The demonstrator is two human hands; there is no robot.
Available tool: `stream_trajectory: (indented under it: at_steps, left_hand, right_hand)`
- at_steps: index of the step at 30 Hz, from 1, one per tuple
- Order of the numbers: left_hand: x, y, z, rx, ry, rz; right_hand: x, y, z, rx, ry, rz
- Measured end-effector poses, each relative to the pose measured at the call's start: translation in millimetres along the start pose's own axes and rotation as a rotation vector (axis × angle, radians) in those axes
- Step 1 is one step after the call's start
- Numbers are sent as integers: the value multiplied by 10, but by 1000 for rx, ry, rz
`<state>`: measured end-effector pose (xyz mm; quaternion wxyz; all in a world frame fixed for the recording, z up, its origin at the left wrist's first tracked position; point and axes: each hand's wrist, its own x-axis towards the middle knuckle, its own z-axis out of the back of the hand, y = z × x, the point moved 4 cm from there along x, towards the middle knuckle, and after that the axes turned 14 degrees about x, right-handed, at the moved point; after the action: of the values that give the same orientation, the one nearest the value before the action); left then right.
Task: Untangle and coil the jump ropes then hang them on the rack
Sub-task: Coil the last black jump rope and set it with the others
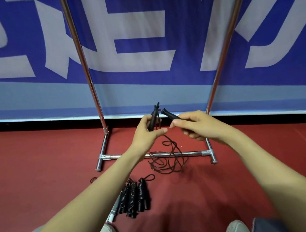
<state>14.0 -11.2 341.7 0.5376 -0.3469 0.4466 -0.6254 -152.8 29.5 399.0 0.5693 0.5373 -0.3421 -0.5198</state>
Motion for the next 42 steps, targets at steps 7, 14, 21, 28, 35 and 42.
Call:
stream_trajectory:
  at_steps: [7,14,21,28,35,42]
  left_hand:
    - [-83,266,-174,235,239,100]
    - [-125,170,-170,63,159,140]
    - [-74,-85,-182,-292,139,181]
    - [-175,-269,-232,-266,373,97]
    - [-211,-321,-209,-141,396,-36]
    - [-213,-348,-8,-14,132,-45]
  right_hand:
    - [108,64,32,375,-84,113]
    - [163,-171,-9,-204,-194,11]
    - [214,-395,-209,320,-163,-161]
    - [228,-447,-35,567,-220,-295]
    - [245,-442,9,580,-247,-262]
    - [187,-439,335,313,-433,-150]
